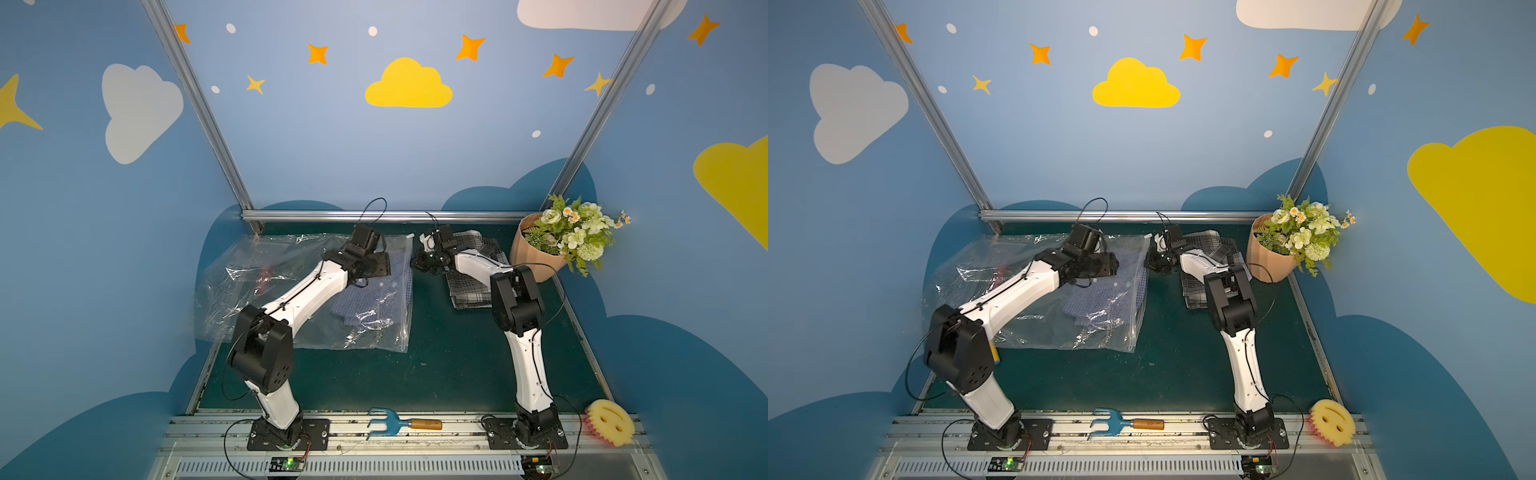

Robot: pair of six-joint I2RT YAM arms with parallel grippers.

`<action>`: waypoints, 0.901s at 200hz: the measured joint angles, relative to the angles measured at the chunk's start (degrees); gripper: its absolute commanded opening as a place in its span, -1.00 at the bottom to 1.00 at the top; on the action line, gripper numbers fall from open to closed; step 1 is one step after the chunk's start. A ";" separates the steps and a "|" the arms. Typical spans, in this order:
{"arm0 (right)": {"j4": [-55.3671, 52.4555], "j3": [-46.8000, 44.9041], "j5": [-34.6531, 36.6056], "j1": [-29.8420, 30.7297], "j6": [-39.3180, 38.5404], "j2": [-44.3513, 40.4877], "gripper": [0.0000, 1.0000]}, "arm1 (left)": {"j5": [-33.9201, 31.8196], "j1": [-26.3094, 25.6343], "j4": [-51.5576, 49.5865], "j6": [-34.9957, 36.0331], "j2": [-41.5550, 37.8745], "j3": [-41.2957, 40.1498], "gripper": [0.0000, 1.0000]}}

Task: Take the shirt out of the vacuum bag
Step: Take out the shirt from the vacuum bag.

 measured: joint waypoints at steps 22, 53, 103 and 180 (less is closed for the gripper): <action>-2.03 0.00 -0.09 -0.15 -0.57 -1.68 -1.00 | -0.07 5.20 4.33 -2.25 -0.11 -5.25 0.14; -4.46 -0.37 0.02 -0.61 -1.77 -3.65 -1.00 | 0.74 10.73 6.38 -5.42 4.24 -9.88 -0.05; -6.05 -6.10 0.70 -3.41 -3.37 -8.46 -1.00 | 2.54 16.13 9.09 -8.02 10.78 -9.90 -0.54; -10.93 -8.94 0.83 -9.03 -6.38 -13.00 -1.00 | 5.14 16.68 10.78 -8.83 15.76 -9.57 -0.89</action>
